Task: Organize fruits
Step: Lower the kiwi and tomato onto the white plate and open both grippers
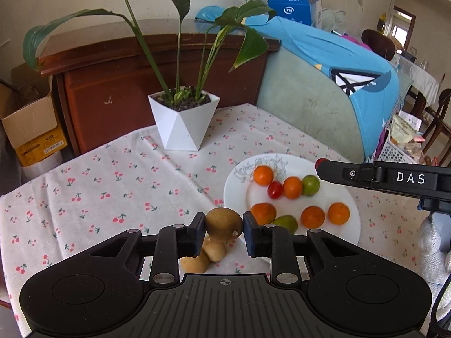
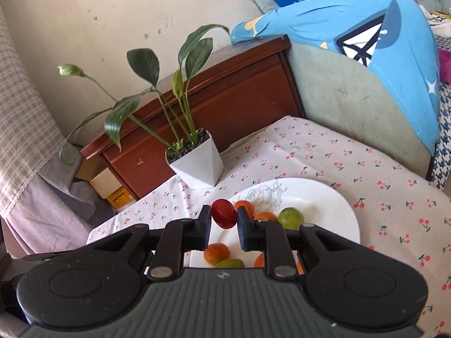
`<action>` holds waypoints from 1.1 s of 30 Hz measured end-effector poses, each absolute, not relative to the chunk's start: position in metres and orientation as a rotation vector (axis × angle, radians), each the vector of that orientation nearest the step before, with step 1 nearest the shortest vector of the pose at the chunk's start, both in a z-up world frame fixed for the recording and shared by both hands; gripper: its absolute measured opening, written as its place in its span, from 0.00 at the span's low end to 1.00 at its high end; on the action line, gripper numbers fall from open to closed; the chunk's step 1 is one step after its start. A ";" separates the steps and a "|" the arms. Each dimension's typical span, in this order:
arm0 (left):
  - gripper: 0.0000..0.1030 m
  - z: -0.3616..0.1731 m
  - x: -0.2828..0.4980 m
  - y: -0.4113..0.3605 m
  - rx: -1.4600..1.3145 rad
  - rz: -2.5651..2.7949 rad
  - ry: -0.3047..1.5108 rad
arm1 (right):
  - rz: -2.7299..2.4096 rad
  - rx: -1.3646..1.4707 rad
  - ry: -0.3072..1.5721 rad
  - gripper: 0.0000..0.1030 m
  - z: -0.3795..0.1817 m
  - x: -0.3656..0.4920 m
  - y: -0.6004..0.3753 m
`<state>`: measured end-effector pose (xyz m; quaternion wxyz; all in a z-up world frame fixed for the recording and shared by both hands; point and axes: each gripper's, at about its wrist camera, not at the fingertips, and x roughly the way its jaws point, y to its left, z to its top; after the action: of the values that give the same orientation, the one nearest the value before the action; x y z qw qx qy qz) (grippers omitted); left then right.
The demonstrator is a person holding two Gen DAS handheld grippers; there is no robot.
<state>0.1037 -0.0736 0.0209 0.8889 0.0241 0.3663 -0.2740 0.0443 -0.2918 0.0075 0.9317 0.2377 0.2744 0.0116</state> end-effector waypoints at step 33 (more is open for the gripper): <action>0.47 0.009 0.108 -0.141 0.022 -0.612 0.753 | -0.099 0.693 0.638 0.22 -0.015 0.039 -0.328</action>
<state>0.1075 -0.1412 0.0089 0.8845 0.0107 0.3618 -0.2942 0.0387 -0.3284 -0.0153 0.8899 0.3338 0.3071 -0.0477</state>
